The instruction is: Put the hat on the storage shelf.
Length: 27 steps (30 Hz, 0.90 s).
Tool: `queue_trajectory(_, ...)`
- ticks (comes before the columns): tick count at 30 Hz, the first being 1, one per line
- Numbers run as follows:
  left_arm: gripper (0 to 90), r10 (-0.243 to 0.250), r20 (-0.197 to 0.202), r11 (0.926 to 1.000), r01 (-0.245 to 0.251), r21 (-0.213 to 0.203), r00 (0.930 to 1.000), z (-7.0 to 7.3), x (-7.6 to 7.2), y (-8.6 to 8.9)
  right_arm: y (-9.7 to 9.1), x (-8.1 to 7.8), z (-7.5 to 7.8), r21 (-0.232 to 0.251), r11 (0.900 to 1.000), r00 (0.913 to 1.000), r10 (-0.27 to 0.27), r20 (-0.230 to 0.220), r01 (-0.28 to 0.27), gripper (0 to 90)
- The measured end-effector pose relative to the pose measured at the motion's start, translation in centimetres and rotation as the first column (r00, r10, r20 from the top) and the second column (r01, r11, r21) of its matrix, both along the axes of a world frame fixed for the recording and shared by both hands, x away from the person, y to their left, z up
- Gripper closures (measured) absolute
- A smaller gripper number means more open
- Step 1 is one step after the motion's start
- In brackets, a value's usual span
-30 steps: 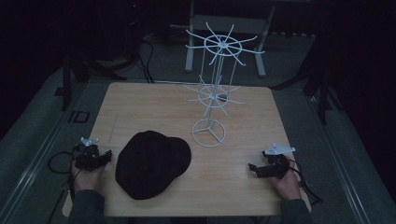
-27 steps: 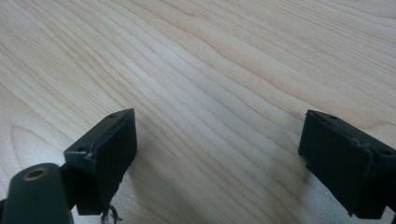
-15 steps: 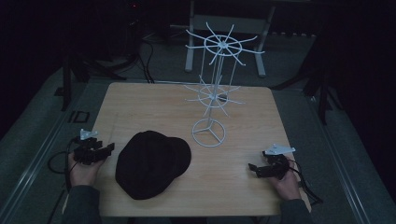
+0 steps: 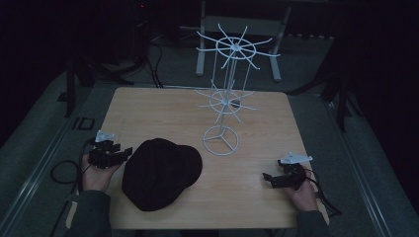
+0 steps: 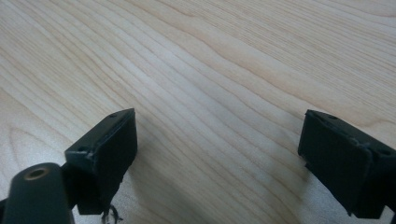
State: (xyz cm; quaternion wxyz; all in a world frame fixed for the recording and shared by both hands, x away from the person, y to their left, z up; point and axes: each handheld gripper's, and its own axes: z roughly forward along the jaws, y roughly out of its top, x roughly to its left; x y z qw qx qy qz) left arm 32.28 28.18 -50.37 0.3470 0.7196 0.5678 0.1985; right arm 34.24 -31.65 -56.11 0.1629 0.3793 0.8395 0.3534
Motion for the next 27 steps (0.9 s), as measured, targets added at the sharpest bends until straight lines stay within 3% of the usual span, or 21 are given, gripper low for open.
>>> queue_trajectory(6, 47.9, -0.046, -0.002, 0.9989, 0.045, -0.009, 0.9990, 0.1, 0.5, -1.0, -0.1, 0.0, 0.0, 0.004, 0.9999, 0.9999, -0.013, 0.003, 0.013, 13.9)
queue_trajectory(16, 44.2, -0.099, -0.054, 0.9950, 0.099, 0.013, 0.9937, -0.5, 1.8, -2.7, -0.1, 0.0, 0.0, 0.004, 0.9999, 0.9999, -0.013, 0.003, 0.013, 13.9)
queue_trajectory(22, 44.0, -0.107, -0.071, 0.9940, 0.108, 0.014, 0.9917, -0.9, 2.1, -3.2, -0.1, 0.0, 0.0, 0.004, 0.9999, 0.9999, -0.013, 0.003, 0.013, 13.9)
queue_trajectory(27, 43.6, -0.092, -0.079, 0.9957, 0.092, -0.009, 0.9926, -1.2, 1.7, -2.9, -0.1, 0.0, 0.0, 0.004, 0.9999, 0.9999, -0.013, 0.003, 0.013, 13.9)
